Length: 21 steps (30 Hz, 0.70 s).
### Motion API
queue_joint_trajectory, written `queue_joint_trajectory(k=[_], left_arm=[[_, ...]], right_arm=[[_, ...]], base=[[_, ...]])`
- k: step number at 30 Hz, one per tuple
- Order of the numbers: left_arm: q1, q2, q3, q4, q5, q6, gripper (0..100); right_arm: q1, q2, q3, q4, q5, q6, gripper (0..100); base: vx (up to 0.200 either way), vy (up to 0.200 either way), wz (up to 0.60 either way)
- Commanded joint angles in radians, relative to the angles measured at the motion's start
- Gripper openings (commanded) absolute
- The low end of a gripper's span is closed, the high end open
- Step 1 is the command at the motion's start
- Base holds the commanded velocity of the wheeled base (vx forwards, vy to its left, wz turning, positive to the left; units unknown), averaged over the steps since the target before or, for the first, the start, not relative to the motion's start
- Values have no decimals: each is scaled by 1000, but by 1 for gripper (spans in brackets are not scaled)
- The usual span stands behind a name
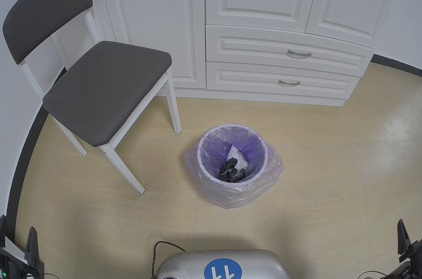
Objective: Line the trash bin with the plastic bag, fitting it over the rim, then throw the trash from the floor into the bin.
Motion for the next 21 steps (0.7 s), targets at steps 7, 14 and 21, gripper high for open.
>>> queue_joint_trajectory(k=[7,14,21], left_arm=[[2,-16,59,22,-89,-31,100],[2,-16,59,22,-89,-27,100],[2,-16,59,23,-93,-17,100]], right_arm=[[0,-10,16,13,161,48,100],[2,-10,18,22,168,-27,100],[0,-10,16,73,136,2,100]], base=[[0,0,0],[0,0,0],[0,0,0]])
